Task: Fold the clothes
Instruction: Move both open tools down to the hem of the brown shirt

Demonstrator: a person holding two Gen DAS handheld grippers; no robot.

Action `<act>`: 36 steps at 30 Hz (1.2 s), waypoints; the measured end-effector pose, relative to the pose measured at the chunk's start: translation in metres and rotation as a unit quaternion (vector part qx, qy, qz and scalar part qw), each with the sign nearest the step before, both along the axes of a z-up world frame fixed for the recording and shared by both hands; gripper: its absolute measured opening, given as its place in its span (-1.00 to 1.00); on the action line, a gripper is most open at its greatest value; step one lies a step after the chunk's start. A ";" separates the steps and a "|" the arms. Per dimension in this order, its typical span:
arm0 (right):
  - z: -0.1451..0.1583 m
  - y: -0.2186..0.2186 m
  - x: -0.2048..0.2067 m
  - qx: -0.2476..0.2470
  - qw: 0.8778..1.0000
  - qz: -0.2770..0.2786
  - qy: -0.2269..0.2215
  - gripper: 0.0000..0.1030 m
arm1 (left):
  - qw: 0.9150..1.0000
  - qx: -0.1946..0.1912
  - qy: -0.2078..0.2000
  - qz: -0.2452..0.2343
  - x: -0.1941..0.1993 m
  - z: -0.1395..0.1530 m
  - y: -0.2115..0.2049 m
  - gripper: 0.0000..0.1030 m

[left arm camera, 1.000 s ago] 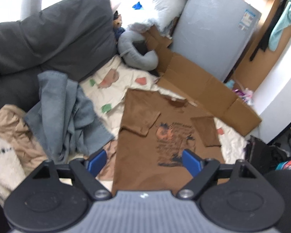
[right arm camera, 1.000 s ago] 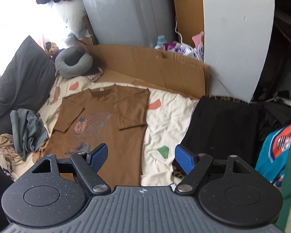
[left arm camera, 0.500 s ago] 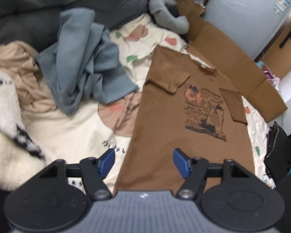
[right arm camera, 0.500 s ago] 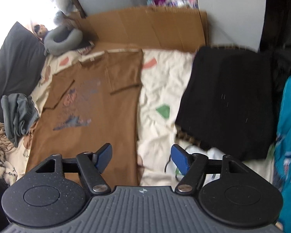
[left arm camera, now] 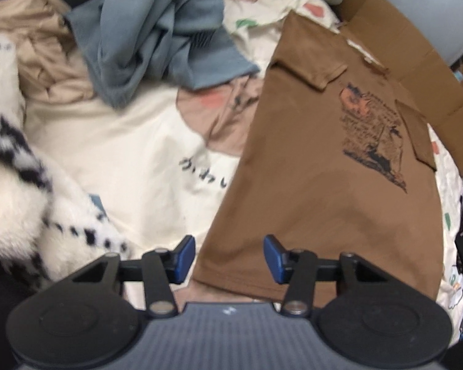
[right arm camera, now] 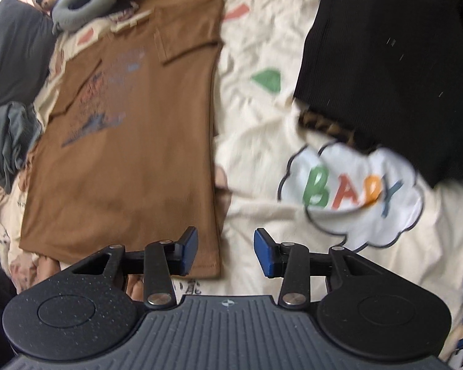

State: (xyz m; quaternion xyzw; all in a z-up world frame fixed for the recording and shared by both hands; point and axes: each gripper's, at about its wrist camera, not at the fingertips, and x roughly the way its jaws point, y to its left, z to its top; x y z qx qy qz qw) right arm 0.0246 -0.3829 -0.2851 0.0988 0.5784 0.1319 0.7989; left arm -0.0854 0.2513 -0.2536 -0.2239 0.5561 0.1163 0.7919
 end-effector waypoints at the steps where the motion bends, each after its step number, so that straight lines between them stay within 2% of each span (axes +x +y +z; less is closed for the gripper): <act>1: -0.007 0.003 0.000 0.000 1.000 0.003 0.007 -0.20 | 1.000 0.000 0.006 0.001 0.000 -0.005 0.000 -0.02; 12: -0.068 0.024 0.002 0.001 0.998 0.023 0.066 -0.24 | 0.998 -0.001 0.056 0.008 -0.006 -0.040 -0.006 -0.04; 14: -0.069 0.024 0.002 0.007 0.997 0.023 0.069 -0.25 | 0.998 0.001 0.065 0.010 -0.007 -0.048 -0.008 -0.04; 16: -0.071 0.023 0.002 0.014 0.997 0.022 0.071 -0.36 | 0.997 0.001 0.072 0.012 -0.009 -0.053 -0.008 -0.04; 22: -0.075 0.023 0.003 0.035 0.996 0.020 0.080 -0.36 | 0.996 0.000 0.084 0.012 -0.011 -0.062 -0.010 -0.04; 24: -0.077 0.023 0.003 0.042 0.995 0.020 0.083 -0.44 | 0.996 0.002 0.088 0.011 -0.012 -0.064 -0.011 -0.04; 32: -0.080 0.019 0.004 0.070 0.993 0.014 0.090 -0.45 | 0.995 0.007 0.095 0.015 -0.019 -0.064 -0.012 -0.04; 36: -0.086 0.012 0.006 0.078 0.992 -0.008 0.096 -0.45 | 0.995 0.009 0.097 0.015 -0.022 -0.061 -0.014 -0.04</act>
